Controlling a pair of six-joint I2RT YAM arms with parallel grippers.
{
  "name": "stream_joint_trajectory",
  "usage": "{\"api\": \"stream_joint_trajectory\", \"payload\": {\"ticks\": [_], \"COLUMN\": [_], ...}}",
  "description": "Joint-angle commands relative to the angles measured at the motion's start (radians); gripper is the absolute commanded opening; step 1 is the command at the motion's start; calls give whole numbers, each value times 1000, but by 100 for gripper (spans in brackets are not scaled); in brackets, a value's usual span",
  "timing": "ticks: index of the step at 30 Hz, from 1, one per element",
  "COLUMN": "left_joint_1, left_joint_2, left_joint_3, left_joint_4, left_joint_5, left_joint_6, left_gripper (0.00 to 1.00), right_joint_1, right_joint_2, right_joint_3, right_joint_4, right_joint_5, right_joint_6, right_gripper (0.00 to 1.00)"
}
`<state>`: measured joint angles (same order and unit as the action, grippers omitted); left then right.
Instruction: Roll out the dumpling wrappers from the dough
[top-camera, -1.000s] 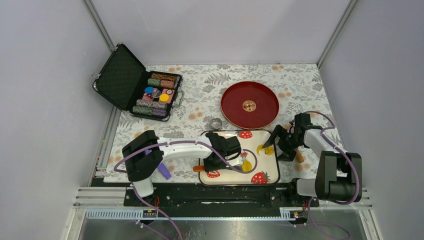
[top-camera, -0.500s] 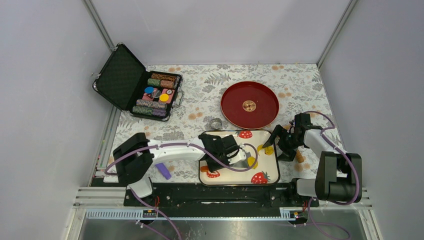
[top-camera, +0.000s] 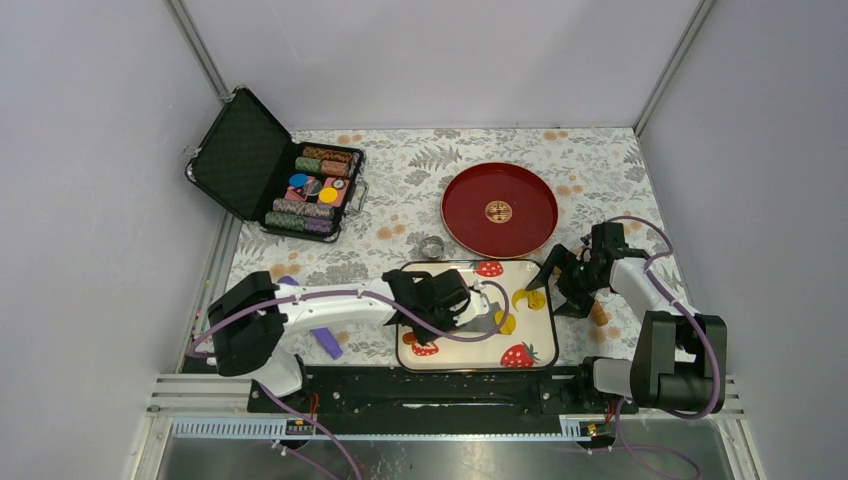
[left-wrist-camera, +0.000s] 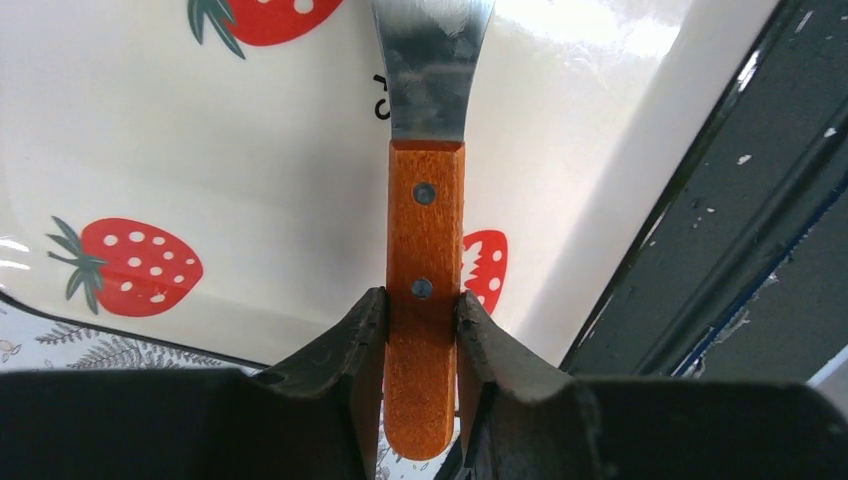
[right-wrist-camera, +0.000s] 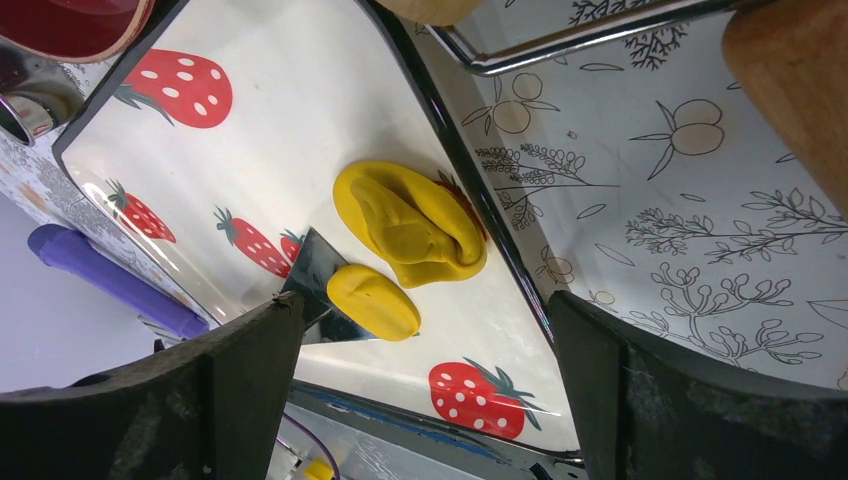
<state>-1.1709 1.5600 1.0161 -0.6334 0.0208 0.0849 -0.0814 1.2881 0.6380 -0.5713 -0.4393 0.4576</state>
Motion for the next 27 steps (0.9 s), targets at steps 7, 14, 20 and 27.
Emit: {"api": "stream_joint_trajectory", "payload": {"ticks": [7, 14, 20, 27], "left_joint_1": [1, 1, 1, -1], "left_joint_2": [92, 116, 147, 200], "left_joint_3": [9, 15, 16, 49], "left_joint_4": [55, 68, 64, 36], "left_joint_5": [-29, -47, -25, 20], "left_joint_6": [-42, -38, -47, -45], "left_gripper": [37, 47, 48, 26], "right_joint_1": [-1, -1, -1, -1], "right_joint_2": [-22, -22, -19, -21], "right_joint_3": [17, 14, 10, 15], "right_joint_4": [-24, -23, -24, -25], "right_joint_5": [-28, -28, -25, -27], "right_joint_6": [-5, -7, -11, -10], "right_gripper": [99, 99, 100, 99]}}
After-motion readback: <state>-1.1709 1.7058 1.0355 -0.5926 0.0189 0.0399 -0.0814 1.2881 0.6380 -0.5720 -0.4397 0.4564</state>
